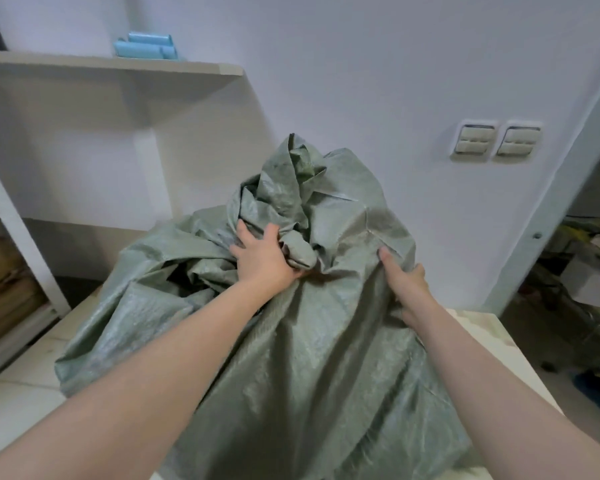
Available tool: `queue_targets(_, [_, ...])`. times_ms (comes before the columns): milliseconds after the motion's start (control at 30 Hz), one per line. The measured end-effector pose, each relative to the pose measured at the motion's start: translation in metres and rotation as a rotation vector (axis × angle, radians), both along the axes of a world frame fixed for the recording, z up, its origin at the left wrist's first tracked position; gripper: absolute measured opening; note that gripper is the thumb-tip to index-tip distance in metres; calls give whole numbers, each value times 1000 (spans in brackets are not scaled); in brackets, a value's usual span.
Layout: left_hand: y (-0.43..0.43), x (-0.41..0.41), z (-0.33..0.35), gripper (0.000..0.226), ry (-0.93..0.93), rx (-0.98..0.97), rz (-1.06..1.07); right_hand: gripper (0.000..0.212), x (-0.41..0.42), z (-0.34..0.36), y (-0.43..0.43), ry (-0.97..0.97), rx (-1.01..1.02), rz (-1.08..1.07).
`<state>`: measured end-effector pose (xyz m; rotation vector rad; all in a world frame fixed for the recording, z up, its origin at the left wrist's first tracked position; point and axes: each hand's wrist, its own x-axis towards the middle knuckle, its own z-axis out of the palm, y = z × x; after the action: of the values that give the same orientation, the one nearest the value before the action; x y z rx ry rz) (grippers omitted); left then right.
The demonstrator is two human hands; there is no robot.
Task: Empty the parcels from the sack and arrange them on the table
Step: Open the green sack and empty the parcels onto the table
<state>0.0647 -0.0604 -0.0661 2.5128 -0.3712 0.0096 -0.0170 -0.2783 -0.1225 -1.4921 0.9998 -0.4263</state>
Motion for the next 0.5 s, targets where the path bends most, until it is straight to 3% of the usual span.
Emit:
queue_targets(100, [0, 7, -8, 59, -64, 53, 64, 118, 6, 11, 2, -141, 115, 25])
queue_targets(200, [2, 15, -7, 51, -239, 274, 48, 110, 19, 19, -2, -205, 198, 38])
queue_targets(267, [9, 22, -3, 71, -319, 355, 57, 119, 36, 11, -13, -136, 161, 6])
queue_targets(367, [24, 27, 8, 130, -234, 491, 90, 119, 79, -28, -50, -80, 122, -42])
queue_targets(433, [31, 27, 14, 130, -122, 628, 66, 114, 95, -38, -59, -35, 42, -55])
queue_targets(500, [37, 28, 20, 122, -65, 708, 45, 95, 84, -18, -42, -25, 39, -4])
